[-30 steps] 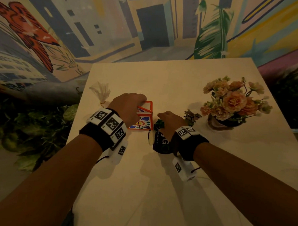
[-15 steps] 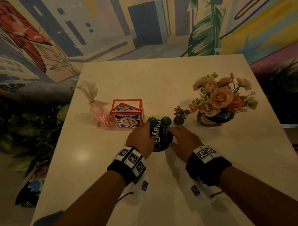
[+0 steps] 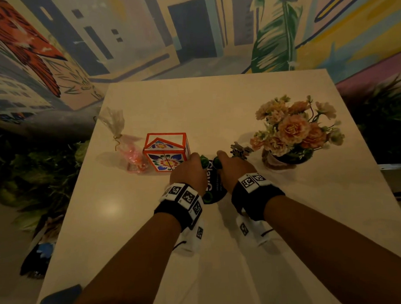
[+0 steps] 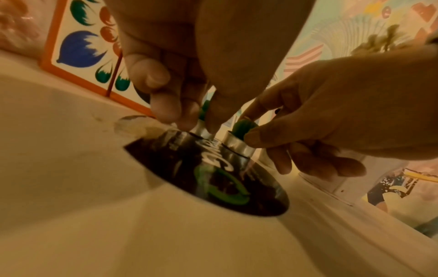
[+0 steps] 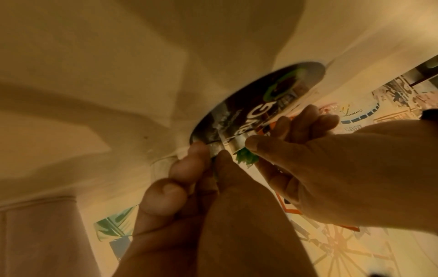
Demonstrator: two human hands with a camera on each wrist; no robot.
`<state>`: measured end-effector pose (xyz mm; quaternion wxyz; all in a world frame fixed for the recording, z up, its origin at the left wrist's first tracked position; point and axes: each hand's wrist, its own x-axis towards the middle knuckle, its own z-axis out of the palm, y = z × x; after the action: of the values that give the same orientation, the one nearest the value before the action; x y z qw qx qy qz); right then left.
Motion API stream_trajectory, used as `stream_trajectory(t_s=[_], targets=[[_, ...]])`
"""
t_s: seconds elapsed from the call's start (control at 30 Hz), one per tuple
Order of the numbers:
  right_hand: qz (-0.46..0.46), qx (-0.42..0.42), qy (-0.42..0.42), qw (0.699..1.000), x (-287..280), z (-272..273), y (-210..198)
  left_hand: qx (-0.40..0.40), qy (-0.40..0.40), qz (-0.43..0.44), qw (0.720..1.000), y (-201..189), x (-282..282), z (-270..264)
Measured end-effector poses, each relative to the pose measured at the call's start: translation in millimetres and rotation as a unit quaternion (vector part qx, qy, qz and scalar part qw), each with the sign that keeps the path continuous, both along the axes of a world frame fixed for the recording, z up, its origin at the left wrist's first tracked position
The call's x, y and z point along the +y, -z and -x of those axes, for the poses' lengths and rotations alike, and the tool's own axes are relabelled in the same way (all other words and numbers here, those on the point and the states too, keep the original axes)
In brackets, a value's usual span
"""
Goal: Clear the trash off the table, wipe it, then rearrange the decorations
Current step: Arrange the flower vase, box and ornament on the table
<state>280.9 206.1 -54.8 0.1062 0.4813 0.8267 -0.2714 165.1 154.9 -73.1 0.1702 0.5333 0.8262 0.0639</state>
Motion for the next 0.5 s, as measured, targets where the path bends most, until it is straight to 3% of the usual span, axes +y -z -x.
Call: stream_trajectory(t_s=[0.2, 0.33, 0.5], targets=[[-0.018, 0.001, 0.0, 1.0, 5, 1, 6, -0.018, -0.012, -0.001, 1.0, 4, 4, -1], [0.026, 0.052, 0.044, 0.997, 2, -2, 0, -0.033, -0.012, -0.013, 0.999, -2, -2, -4], [-0.001, 0.051, 0.013, 0.999, -29, -36, -12, -0.035, 0.058, -0.063, 0.996, -17, -13, -18]])
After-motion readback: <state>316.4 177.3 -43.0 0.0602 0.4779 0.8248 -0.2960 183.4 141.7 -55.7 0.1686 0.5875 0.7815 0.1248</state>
